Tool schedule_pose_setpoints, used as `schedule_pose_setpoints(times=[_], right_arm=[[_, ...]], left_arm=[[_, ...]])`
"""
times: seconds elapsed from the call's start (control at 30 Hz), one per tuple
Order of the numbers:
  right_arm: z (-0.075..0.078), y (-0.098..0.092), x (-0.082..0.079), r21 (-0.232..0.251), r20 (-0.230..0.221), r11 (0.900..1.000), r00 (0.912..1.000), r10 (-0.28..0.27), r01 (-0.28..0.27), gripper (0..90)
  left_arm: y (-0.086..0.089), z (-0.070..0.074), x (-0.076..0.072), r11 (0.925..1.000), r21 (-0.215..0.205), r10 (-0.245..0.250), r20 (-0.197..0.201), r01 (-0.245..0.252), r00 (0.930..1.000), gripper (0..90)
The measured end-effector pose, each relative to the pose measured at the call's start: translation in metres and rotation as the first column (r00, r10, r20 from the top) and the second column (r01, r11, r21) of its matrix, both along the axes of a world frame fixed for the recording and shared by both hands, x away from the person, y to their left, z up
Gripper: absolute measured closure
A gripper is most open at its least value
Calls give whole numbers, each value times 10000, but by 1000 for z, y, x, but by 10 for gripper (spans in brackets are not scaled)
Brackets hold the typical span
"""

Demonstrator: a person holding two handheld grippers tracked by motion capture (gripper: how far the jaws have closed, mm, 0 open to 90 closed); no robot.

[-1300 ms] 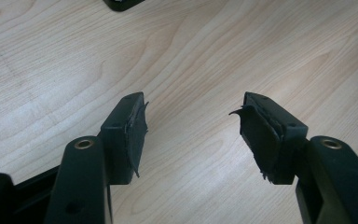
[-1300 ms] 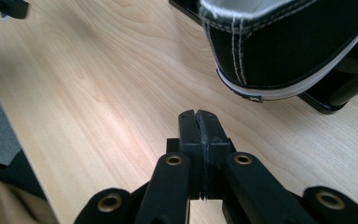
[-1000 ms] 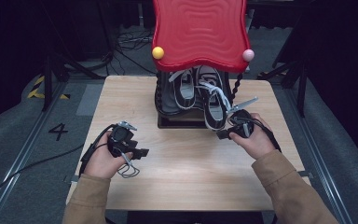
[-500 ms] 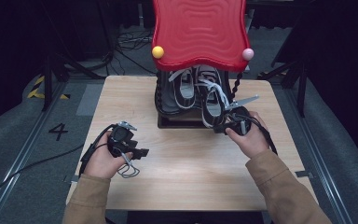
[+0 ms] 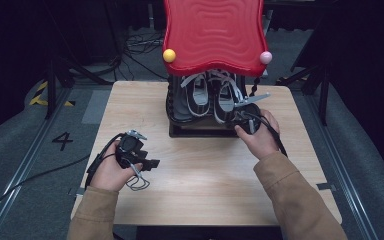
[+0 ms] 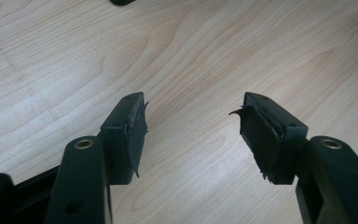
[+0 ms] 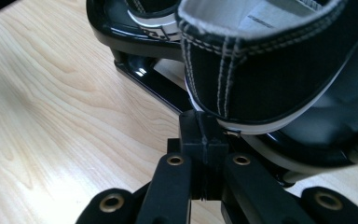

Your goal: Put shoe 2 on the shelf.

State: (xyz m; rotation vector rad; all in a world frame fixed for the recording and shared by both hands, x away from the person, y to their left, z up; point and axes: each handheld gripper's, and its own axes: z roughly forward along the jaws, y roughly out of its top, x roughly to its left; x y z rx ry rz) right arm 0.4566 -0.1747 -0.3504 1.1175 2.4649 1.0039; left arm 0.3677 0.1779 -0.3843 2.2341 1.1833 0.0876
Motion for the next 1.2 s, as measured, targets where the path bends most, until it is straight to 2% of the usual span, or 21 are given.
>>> schedule_pose_setpoints(times=[0.07,0.2,0.27,0.43,0.53,0.63,0.7,0.8,1.2], right_arm=[[-1,6,2,-192,33,9998,10000,-53,54,900],[-4,10,2,-142,145,9996,9996,-245,248,900],[-4,10,3,44,118,9992,9992,-387,386,900],[-5,16,3,125,250,9984,9982,-547,544,900],[-8,14,6,558,144,9968,9982,-586,577,900],[-8,15,7,351,581,9942,9930,-1032,1012,900],[-8,14,11,521,361,9947,9953,-904,884,900],[-6,18,12,171,533,9960,9947,-880,872,900],[-6,27,18,-181,808,9946,9917,-1001,1019,900]], left_arm=[[0,0,0,10000,19,-44,16,44,10000,412],[0,1,-1,10000,-17,-57,-7,57,10000,412],[0,1,-1,10000,-14,-65,-4,65,10000,412],[1,2,-2,10000,-59,-5,25,5,10000,412],[4,3,-2,10000,-83,36,79,-36,10000,412],[4,3,-3,9999,-96,41,108,-40,9999,412],[4,2,-3,9999,-133,54,41,-54,10000,412],[3,1,-2,9999,-93,38,8,-38,10000,412],[3,1,-2,9999,-112,55,-16,-56,10000,412]])
